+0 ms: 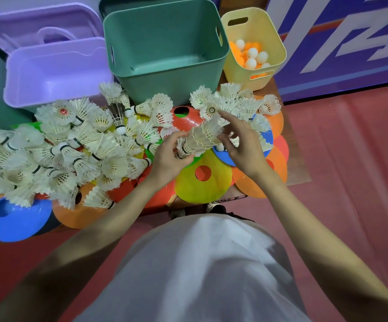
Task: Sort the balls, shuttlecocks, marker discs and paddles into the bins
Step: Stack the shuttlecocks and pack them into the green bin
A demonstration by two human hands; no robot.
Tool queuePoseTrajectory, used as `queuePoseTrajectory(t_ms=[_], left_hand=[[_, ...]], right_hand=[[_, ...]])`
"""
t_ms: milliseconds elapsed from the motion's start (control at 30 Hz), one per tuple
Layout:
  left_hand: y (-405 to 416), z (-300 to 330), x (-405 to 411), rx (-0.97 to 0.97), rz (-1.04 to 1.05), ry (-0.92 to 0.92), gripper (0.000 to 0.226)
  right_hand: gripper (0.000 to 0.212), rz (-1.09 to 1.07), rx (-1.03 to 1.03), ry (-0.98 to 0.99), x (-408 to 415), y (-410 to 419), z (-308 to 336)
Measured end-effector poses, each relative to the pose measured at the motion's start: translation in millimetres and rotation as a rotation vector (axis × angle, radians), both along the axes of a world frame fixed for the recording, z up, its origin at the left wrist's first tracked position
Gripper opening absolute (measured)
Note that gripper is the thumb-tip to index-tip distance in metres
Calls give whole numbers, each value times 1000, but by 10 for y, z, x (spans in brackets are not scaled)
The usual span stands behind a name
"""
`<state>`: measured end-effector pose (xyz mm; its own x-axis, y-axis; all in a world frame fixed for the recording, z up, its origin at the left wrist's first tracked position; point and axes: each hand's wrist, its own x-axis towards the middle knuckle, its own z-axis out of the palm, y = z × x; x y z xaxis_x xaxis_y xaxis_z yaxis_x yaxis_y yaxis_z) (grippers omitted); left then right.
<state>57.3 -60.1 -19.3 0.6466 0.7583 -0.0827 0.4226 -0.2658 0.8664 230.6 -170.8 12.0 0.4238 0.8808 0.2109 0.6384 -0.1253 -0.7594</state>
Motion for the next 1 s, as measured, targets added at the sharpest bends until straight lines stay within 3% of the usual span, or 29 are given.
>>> queuePoseTrajectory(t_ms=[100,200,267,333,433,533,800,1000], left_hand=[[-1,-12,0,-52,33,-40,50],[-23,-16,17,-105,86,-91,46],[-27,-21,31,-110,111,-111,46],[-21,-24,36,-114,128,-125,46],[-11,-32,50,-129,148,-125,46],[-17,-41,52,-148,149,-111,47],[-45,-27,97,-170,157,-91,47],[-52,-21,140,-154,168,-78,48]], right_hand=[[56,-6,68,65,64,-1,17],[40,-181,144,147,178,8,5],[35,-322,89,193,289,-12,-59],[36,-377,-98,182,390,-41,-163],[43,-330,-413,138,423,-97,-345],[55,-280,-522,125,371,-91,-468],[59,-249,-551,90,409,66,-585],[47,-277,-493,112,503,83,-676]])
